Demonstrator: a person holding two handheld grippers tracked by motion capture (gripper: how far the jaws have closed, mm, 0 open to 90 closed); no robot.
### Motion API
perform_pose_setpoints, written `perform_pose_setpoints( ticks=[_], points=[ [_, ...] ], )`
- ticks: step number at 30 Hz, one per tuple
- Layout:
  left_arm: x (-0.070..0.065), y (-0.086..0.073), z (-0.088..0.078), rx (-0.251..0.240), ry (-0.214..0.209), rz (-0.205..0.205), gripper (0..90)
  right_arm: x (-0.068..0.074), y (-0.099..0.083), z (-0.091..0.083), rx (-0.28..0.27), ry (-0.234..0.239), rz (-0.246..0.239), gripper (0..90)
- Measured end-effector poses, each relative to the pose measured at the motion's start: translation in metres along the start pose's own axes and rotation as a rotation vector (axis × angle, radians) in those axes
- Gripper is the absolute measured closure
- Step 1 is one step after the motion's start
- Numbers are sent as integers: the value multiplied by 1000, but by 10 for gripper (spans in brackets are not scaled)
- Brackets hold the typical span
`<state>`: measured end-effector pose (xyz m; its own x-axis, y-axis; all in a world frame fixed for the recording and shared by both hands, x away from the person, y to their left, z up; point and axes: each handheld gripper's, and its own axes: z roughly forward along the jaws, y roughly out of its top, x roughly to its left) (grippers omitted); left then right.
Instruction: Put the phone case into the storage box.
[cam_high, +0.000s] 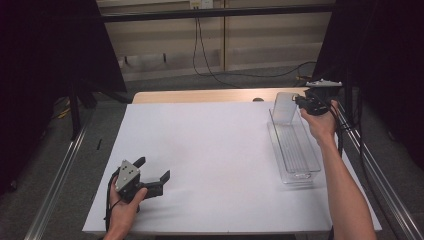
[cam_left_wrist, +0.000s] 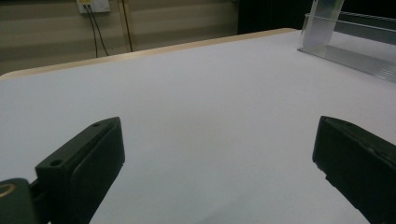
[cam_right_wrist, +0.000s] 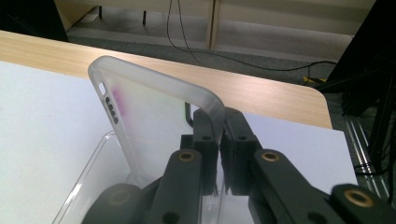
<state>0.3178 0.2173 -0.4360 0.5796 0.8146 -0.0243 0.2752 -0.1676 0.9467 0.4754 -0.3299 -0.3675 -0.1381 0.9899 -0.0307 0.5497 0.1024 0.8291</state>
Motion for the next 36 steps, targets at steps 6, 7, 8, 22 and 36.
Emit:
perform_pose_setpoints(
  ticks=[6,7,8,22,36],
  points=[
    [0,0,0,0,-3,4,24,1,3,1,5,5,-16,851],
    [-1,0,0,-1,-3,3,24,1,2,2,-2,4,-18,851],
    [-1,0,0,-1,-3,4,24,1,2,2,-3,6,-14,851],
    [0,0,0,-1,3,3,24,-6,2,5,-7,37,-2,850],
    [1,0,-1,2,3,7,24,-8,4,9,-8,41,19,846]
  ],
)
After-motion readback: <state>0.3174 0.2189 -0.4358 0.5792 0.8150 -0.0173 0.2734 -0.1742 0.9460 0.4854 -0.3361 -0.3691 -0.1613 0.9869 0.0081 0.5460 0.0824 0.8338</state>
